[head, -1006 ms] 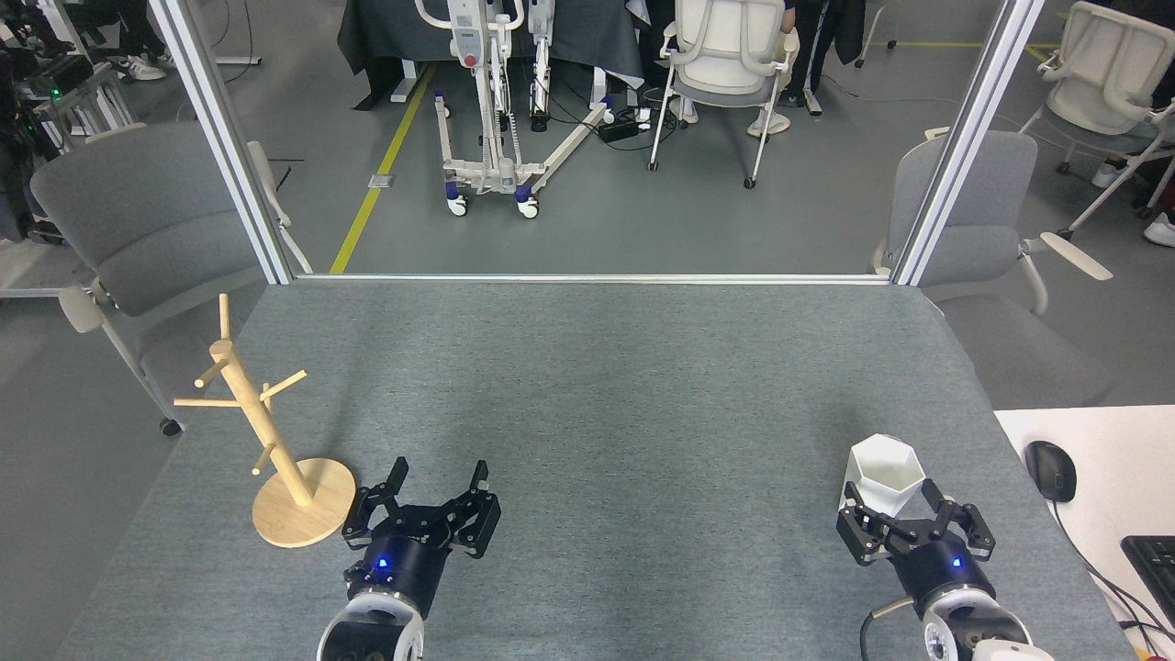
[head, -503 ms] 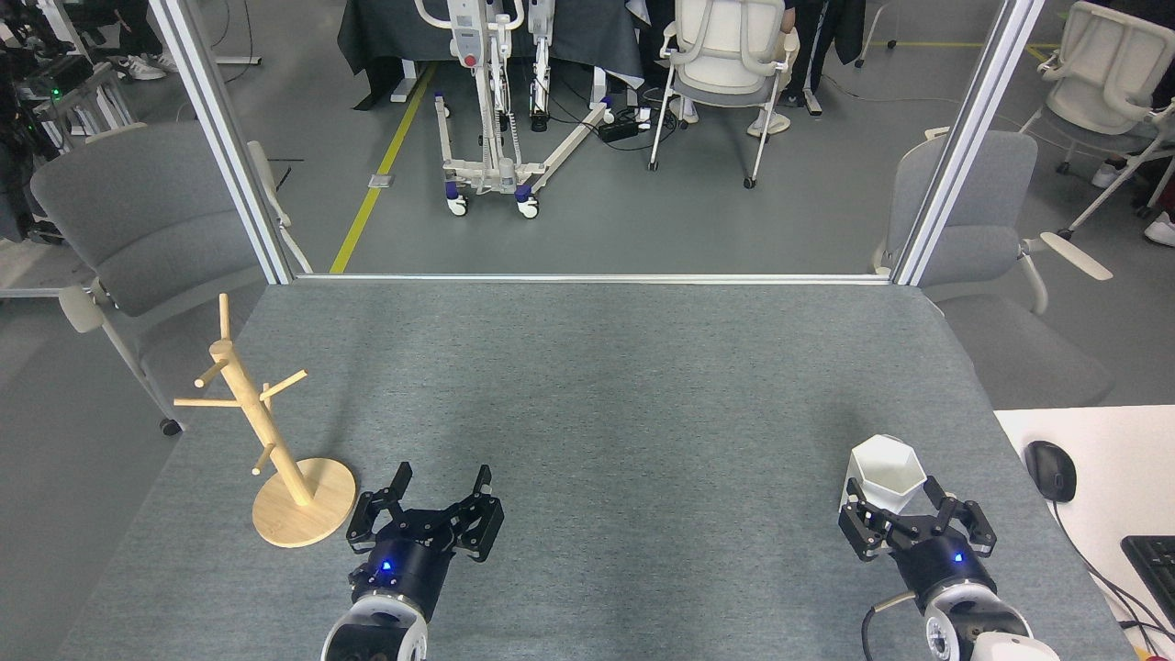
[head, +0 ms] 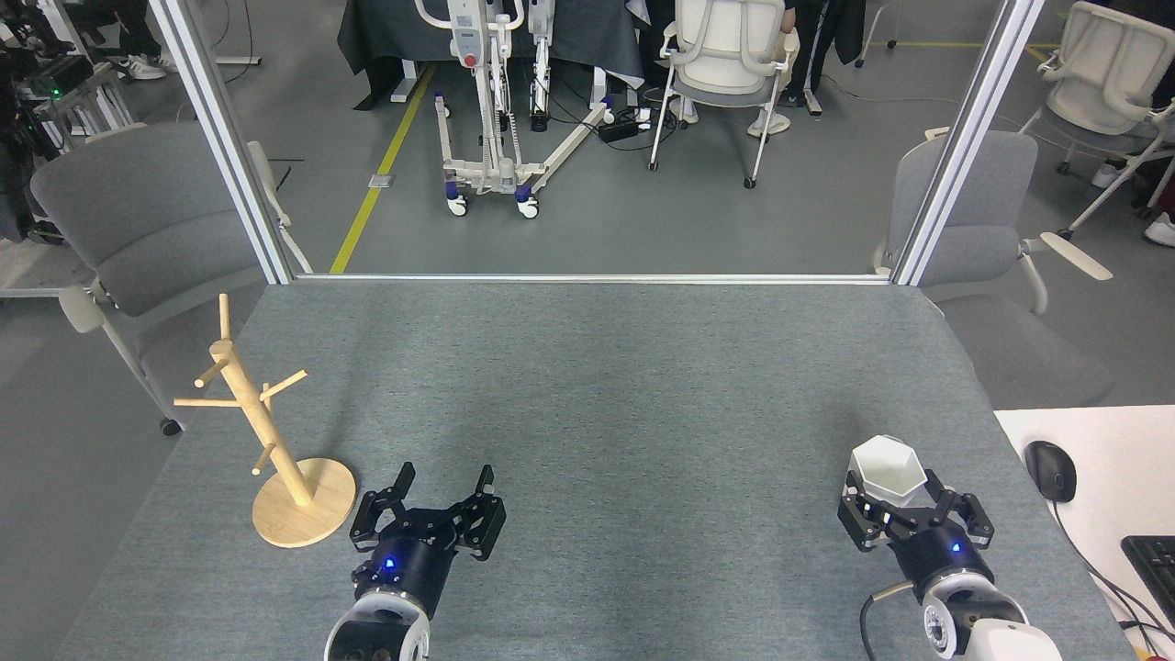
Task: Hang cup on storage rack
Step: 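Close the right gripper on the white cup's rim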
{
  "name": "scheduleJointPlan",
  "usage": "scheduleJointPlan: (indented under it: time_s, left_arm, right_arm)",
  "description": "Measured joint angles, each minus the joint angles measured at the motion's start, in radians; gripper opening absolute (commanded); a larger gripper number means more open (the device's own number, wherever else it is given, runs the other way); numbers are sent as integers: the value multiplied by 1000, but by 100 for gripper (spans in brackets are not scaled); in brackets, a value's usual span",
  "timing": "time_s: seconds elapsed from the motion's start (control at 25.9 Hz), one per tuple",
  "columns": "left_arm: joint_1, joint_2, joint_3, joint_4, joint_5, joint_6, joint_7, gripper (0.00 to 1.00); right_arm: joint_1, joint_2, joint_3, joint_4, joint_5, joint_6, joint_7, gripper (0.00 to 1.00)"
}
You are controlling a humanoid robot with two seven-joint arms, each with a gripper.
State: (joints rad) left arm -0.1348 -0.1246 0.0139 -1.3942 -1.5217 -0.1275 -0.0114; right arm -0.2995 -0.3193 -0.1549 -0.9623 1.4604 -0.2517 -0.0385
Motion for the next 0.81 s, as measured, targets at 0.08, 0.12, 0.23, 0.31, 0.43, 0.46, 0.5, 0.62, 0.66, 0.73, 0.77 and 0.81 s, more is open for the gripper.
scheduleJointPlan:
  time_s: [0.08,0.12,0.23,0.31,0.43,0.46,0.5,0.62,0.66,0.73,0.77,0.81]
  left_arm:
    - [-2,-1,0,3,0,0,0,99]
    - [-3,-1,0,5,0,0,0,99]
    - [-5,-2,0,11,0,0,0,99]
    - [-5,-3,0,13,0,0,0,99]
    - [-6,-4,0,15,0,0,0,99]
    - [-6,-4,0,15,0,0,0,99]
    - [-6,-4,0,15,0,0,0,99]
    - [-6,-4,0,15,0,0,-1,99]
    - [-6,-4,0,15,0,0,-2,99]
    - [-6,-4,0,15,0,0,-2,99]
    - [-6,-4,0,15,0,0,-2,99]
    - [-6,-4,0,15,0,0,-2,99]
  right_arm:
    - [-9,0,0,8,0,0,0,99]
    - [-11,0,0,11,0,1,0,99]
    - [-16,-1,0,19,1,2,0,99]
    - [-19,0,0,26,3,2,-1,99]
    - [-27,2,0,37,6,4,-1,99]
    - [-28,2,0,40,7,4,-3,99]
    - [-30,2,0,41,7,4,-4,99]
    - [-31,4,0,47,8,6,-5,99]
    - [-33,4,0,49,8,7,-4,99]
    - [-33,5,0,54,8,7,-1,99]
    - [-34,6,0,55,9,7,-1,99]
    - [-33,6,0,57,9,7,0,99]
